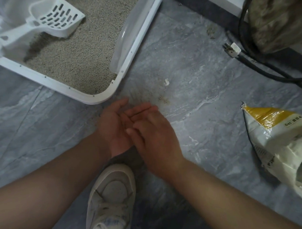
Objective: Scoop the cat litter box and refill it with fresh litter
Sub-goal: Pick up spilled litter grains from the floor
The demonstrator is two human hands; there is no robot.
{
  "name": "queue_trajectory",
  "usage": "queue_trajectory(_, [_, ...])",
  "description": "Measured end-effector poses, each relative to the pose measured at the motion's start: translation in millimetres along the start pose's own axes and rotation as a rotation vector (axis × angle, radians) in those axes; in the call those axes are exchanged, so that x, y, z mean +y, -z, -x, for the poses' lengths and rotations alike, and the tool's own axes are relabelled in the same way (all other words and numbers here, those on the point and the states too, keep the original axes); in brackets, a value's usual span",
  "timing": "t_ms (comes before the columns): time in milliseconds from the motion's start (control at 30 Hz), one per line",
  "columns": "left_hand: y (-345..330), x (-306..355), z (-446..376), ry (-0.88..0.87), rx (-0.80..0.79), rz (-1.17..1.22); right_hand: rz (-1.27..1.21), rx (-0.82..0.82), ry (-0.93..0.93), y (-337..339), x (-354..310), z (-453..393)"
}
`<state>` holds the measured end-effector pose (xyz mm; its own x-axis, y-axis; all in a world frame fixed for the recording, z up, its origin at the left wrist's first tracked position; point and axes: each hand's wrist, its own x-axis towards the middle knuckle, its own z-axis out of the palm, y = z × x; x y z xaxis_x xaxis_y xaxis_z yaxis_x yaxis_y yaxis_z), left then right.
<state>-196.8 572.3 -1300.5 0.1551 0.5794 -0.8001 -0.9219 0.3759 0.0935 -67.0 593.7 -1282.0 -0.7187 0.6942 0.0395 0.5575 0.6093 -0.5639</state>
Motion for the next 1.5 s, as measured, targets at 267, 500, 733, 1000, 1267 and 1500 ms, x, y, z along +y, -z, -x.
queue_trajectory(267, [3,-1,3,-0.002,-0.018,-0.036,-0.042,0.105,0.072,8,9,-2])
queue_trajectory(500, [9,-2,-3,-0.097,0.048,0.090,0.460,-0.346,-0.279,20,44,-27])
queue_trajectory(733, [14,0,-3,-0.118,0.041,0.091,0.564,-0.583,-0.401,14,43,-43])
queue_trajectory(1000, [8,0,-1,-0.107,0.038,0.096,0.557,-0.568,-0.359,16,45,-29])
queue_trajectory(1267, [6,1,-1,-0.113,0.031,0.100,0.501,-0.509,-0.393,22,52,-26])
queue_trajectory(1500, [4,0,0,-0.108,0.023,0.104,0.463,-0.578,-0.307,27,47,-14])
